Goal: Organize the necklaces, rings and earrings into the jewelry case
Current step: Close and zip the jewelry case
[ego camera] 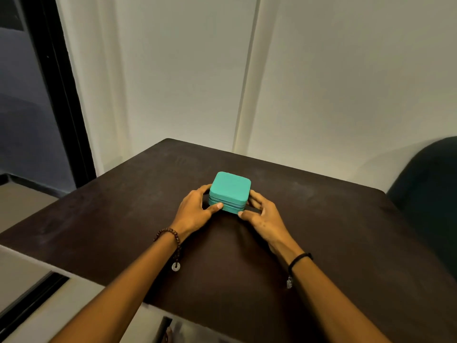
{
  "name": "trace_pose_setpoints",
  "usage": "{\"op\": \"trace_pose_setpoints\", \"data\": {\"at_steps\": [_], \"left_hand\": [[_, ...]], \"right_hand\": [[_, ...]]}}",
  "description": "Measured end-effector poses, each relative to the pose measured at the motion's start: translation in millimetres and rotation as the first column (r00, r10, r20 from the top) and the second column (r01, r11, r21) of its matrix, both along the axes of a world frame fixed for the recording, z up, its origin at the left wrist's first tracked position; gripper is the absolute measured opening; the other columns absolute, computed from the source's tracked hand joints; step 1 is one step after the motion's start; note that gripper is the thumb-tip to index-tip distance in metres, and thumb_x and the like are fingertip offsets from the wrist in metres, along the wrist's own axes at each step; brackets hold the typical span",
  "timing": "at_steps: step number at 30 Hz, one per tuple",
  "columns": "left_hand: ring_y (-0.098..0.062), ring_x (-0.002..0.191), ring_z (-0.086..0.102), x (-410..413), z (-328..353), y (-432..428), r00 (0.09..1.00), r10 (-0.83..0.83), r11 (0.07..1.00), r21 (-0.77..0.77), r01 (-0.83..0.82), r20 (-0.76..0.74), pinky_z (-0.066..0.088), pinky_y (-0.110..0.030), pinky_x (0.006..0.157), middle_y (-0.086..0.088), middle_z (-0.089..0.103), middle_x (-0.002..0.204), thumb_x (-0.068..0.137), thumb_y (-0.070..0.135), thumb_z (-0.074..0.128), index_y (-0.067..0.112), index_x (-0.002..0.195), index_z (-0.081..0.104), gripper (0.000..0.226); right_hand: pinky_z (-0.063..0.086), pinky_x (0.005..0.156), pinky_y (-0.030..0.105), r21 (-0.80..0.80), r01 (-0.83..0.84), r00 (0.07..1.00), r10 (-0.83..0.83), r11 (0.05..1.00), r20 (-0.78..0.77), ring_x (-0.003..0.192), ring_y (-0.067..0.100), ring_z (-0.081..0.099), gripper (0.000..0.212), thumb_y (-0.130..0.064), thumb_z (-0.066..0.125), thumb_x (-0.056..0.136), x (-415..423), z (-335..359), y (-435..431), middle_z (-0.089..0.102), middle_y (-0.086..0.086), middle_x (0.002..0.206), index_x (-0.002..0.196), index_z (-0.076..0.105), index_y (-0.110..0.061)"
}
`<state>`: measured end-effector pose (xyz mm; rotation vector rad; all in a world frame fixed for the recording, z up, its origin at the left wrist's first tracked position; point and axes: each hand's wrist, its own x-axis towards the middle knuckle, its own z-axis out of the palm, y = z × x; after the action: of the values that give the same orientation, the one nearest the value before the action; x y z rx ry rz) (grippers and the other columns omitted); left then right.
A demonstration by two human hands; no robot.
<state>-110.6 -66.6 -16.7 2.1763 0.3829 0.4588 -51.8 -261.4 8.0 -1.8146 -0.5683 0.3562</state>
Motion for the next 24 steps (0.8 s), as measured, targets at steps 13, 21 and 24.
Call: {"op": "trace_pose_setpoints", "data": {"at_steps": [13,21,24], "left_hand": [[-0.017,0.129,0.051,105,0,82,0.983,0.183,0.978,0.104,-0.179,-0.033,0.018,-0.028,0.096,0.003,0.062,0.133,0.092,0.038,0.067,0.027,0.142,0.046,0.055],[-0.018,0.127,0.052,128,-2,97,0.969,0.238,0.955,0.197,-0.221,-0.064,0.026,-0.036,0.104,0.003,0.062,0.132,0.096,0.038,0.06,0.025,0.138,0.049,0.045],[-0.021,0.128,0.05,129,-2,96,0.966,0.248,0.947,0.228,-0.226,-0.069,0.029,-0.037,0.104,-0.001,0.061,0.133,0.098,0.039,0.057,0.023,0.139,0.048,0.045]], "right_hand": [[0.037,0.095,0.013,-0.079,0.025,0.98,-0.009,0.997,0.199,0.11,-0.002,0.05,0.062,-0.006,0.055,0.1,92,-5,106,0.048,0.002,0.152,0.156,0.031,-0.018],[0.041,0.109,0.03,-0.244,-0.003,0.959,0.072,0.97,0.275,0.131,0.017,0.053,0.069,-0.012,0.051,0.099,125,-14,127,0.049,0.002,0.152,0.16,0.021,-0.026],[0.039,0.11,0.03,-0.281,-0.007,0.951,0.093,0.96,0.295,0.136,0.02,0.049,0.07,-0.011,0.05,0.101,124,-13,128,0.046,0.004,0.154,0.161,0.017,-0.024]]}}
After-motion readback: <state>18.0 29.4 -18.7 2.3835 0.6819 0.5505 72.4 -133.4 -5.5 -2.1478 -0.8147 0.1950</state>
